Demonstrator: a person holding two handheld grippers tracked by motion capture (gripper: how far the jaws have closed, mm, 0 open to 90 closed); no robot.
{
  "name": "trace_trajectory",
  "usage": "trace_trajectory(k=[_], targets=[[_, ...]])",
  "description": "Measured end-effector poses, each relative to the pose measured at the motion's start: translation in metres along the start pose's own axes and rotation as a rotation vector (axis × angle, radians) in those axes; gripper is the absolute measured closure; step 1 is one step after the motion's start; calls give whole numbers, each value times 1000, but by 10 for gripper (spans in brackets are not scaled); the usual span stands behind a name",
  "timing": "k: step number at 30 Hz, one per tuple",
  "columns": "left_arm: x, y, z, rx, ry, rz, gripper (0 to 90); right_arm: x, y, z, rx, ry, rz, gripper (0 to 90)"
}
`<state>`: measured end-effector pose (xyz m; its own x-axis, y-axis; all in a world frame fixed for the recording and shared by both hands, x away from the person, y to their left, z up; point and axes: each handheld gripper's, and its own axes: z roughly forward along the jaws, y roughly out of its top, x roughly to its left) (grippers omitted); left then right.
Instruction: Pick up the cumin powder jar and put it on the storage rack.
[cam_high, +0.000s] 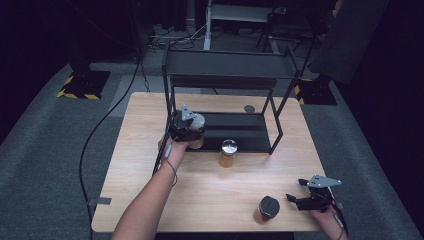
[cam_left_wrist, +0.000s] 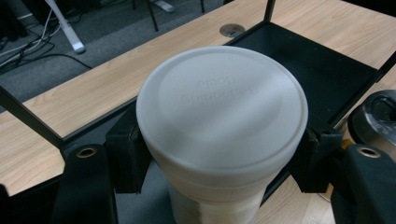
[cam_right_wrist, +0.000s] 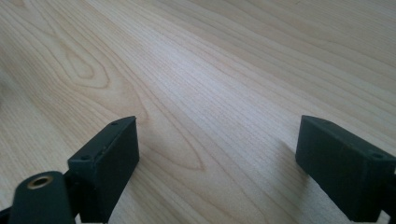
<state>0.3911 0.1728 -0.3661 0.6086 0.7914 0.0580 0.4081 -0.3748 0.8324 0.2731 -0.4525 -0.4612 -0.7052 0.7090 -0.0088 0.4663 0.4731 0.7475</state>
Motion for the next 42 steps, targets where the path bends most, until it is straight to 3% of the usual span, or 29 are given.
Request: trace_trajectory(k=[15, 20, 22, 26, 32, 42], targets=[[2, -1, 10, 38, 17, -6, 329, 0, 0, 0, 0, 0, 0, 133], [6, -6, 10, 19, 8, -33, 324, 0, 0, 0, 0, 0, 0, 133], [3, -7, 9, 9, 32, -34, 246, 0, 0, 0, 0, 0, 0, 133], [0, -7, 2, -5, 51, -30, 147, 0, 0, 0, 0, 0, 0, 133], [-5, -6, -10, -7, 67, -31, 135, 0, 0, 0, 0, 0, 0, 133], [-5, -11, -40, -8, 45, -35, 111, 0, 0, 0, 0, 0, 0, 133]])
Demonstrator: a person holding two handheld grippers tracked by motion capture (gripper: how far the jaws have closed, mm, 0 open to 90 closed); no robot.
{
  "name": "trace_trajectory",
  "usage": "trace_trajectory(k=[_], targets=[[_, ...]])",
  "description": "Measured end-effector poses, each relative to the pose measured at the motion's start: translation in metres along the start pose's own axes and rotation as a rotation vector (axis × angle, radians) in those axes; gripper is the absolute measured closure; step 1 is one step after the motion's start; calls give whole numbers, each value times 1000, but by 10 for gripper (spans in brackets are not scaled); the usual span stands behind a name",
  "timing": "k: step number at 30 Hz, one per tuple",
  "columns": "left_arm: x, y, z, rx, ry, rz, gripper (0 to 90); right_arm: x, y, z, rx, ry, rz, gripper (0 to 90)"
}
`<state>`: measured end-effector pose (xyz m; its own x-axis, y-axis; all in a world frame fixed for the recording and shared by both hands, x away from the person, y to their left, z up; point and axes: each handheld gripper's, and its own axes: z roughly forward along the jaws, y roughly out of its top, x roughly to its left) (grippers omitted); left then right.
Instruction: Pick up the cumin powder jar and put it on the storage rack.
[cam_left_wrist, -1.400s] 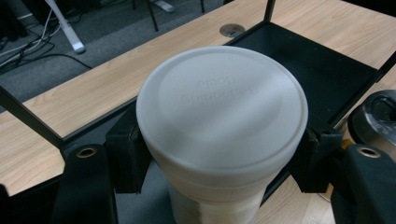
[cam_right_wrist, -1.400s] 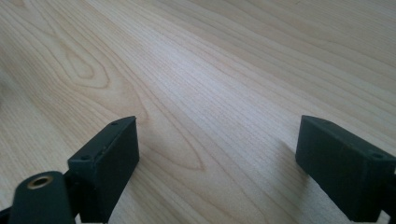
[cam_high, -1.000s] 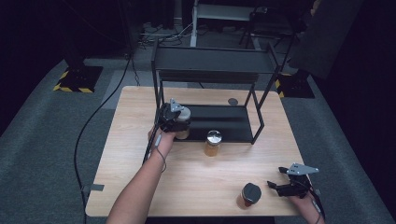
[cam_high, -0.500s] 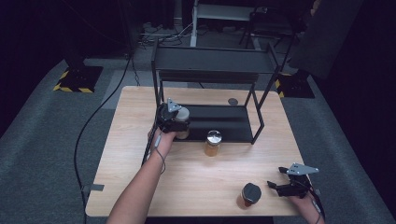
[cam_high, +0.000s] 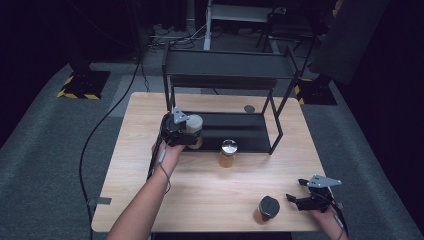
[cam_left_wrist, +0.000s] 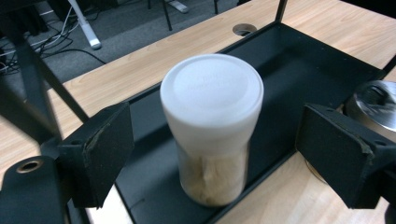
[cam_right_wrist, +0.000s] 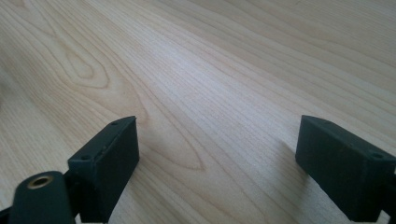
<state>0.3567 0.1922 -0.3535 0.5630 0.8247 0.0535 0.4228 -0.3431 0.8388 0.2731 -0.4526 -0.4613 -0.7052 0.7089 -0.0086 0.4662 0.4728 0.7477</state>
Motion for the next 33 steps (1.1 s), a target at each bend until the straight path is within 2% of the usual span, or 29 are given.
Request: trace_trajectory(k=[6, 17, 28, 33], targets=[[-1, -10, -21, -13, -7, -4, 110, 0, 0, 0, 0, 0, 0, 133], [-3, -26, -47, 9, -45, 14, 113, 0, 0, 0, 0, 0, 0, 133], [-13, -48, -62, 42, -50, 40, 119, 1, 0, 0, 1, -3, 3, 133], [-17, -68, -67, 24, -45, 67, 140, 1, 0, 0, 1, -3, 3, 133]])
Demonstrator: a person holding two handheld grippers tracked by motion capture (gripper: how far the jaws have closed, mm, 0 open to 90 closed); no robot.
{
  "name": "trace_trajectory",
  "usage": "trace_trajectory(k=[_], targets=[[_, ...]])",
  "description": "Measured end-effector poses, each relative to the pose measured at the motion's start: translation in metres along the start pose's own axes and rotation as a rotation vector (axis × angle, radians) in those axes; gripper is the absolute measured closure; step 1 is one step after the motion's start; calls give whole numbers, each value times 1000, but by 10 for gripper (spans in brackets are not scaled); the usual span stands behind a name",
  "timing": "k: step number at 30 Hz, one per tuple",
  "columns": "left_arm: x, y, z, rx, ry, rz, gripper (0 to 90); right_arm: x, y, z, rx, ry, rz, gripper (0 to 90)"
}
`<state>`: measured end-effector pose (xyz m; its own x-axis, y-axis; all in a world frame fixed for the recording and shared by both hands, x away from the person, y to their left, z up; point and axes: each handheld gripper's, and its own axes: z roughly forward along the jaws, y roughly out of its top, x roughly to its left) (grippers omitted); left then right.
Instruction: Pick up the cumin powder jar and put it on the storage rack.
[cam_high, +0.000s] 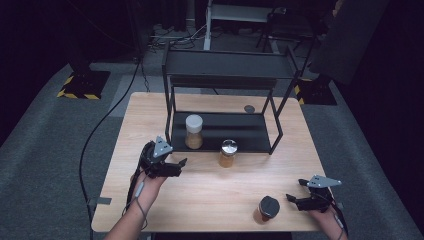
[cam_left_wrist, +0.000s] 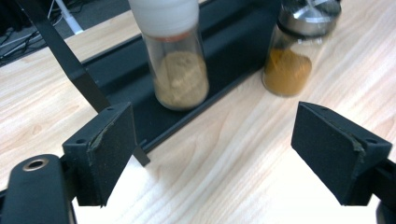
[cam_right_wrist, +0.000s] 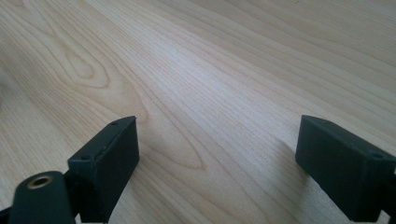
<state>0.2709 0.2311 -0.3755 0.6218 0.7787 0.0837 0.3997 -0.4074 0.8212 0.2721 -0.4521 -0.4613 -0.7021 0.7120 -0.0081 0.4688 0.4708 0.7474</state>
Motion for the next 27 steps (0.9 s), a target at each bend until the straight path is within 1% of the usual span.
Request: trace_trajectory(k=[4, 9, 16, 20, 22, 27], targets=[[-2, -12, -2, 9, 6, -2, 141, 0, 0, 0, 0, 0, 0, 133], [-4, -23, -1, 31, 0, -13, 141, 0, 0, 0, 0, 0, 0, 133], [-11, -39, 2, 27, 4, -9, 148, 0, 0, 0, 0, 0, 0, 133], [-13, -45, 4, 43, 4, -3, 149, 0, 0, 0, 0, 0, 0, 133], [-14, -49, 5, 48, 9, -6, 150, 0, 0, 0, 0, 0, 0, 133], [-14, -57, 10, 80, 17, -20, 154, 0, 0, 0, 0, 0, 0, 133]])
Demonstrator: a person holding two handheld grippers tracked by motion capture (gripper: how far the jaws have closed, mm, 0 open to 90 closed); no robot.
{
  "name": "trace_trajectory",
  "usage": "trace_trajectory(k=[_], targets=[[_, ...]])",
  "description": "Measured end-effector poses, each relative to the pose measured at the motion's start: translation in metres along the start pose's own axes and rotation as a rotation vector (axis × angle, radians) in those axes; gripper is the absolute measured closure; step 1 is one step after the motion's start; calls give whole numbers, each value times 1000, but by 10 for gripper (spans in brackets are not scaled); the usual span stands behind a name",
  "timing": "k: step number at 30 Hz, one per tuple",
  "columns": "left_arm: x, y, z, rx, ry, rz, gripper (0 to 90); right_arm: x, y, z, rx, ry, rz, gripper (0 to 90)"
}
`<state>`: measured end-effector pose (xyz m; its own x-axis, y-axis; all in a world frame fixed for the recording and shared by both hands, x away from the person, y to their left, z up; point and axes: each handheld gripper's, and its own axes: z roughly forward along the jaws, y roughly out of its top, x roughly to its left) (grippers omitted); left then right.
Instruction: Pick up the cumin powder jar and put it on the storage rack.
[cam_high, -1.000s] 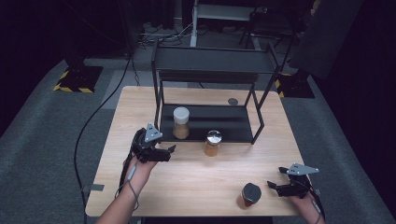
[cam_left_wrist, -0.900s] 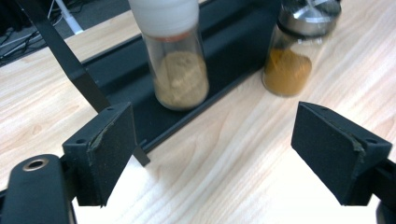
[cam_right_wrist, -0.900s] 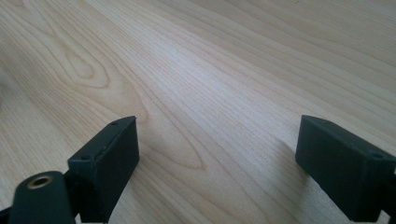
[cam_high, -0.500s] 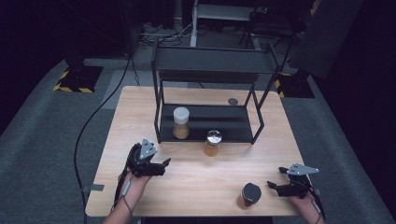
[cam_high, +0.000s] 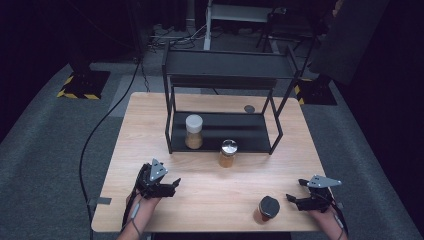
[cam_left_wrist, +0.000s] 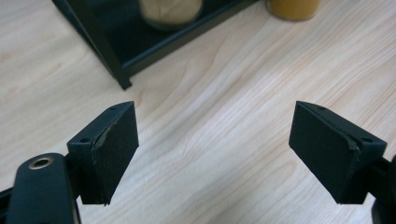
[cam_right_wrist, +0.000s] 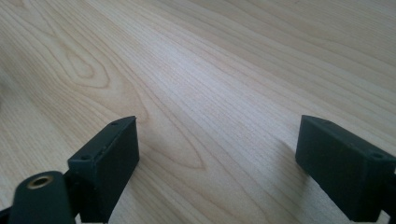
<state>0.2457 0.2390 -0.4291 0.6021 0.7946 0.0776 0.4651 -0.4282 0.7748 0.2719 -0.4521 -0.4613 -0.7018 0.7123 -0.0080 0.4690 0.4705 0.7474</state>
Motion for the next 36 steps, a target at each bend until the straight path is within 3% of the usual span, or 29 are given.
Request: trace_trajectory(k=[7, 13, 18, 29, 31, 36], targets=[[3, -10, 7, 23, -11, -27, 150, 0, 0, 0, 0, 0, 0, 133], [3, -11, 13, 67, -15, -23, 146, 0, 0, 0, 0, 0, 0, 132], [5, -11, 17, 106, -19, -45, 131, 0, 0, 0, 0, 0, 0, 133], [1, -14, 21, 116, -5, -63, 79, 0, 0, 0, 0, 0, 0, 133], [5, -15, 23, 121, -20, -97, 36, 0, 0, 0, 0, 0, 0, 133], [5, -14, 23, 130, -26, -88, 3, 0, 0, 0, 0, 0, 0, 132]])
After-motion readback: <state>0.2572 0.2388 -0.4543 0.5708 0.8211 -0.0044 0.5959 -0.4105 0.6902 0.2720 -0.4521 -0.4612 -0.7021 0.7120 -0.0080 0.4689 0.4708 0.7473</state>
